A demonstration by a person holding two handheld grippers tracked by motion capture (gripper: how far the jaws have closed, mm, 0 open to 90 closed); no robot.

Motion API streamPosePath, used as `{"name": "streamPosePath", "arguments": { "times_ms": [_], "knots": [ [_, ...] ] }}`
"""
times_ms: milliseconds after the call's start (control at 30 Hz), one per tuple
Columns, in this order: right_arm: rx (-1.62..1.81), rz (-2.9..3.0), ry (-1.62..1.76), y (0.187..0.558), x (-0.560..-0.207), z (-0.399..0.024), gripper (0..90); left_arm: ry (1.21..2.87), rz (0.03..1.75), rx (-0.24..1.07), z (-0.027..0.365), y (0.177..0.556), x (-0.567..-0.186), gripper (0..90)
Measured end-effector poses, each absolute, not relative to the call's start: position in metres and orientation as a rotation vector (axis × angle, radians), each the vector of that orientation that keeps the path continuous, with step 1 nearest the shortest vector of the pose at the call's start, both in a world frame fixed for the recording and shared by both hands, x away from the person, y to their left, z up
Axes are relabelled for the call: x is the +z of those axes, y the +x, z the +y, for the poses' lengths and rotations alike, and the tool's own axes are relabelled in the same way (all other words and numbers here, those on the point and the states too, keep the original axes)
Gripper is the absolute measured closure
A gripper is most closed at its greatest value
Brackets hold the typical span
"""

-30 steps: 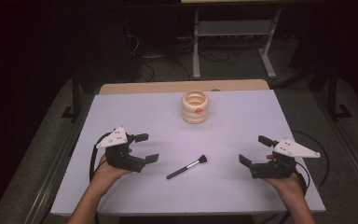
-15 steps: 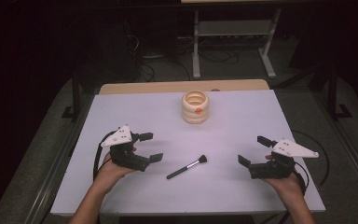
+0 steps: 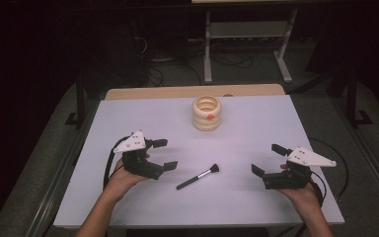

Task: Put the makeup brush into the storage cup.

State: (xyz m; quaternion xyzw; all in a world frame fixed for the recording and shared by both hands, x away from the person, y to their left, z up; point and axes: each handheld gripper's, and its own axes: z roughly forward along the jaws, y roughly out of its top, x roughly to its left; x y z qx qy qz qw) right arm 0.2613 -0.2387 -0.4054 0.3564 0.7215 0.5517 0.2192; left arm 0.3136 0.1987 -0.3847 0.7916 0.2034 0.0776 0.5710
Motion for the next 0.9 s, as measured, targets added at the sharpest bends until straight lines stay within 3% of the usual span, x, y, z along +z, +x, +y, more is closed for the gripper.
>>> {"name": "streamPosePath", "arguments": {
  "times_ms": [900],
  "knots": [
    [1.524,2.0,0.993,0.261,-0.406,-0.238,0.0,1.873,0.423,0.179,0.175,0.326,-0.379,12.1]
  ]
}}
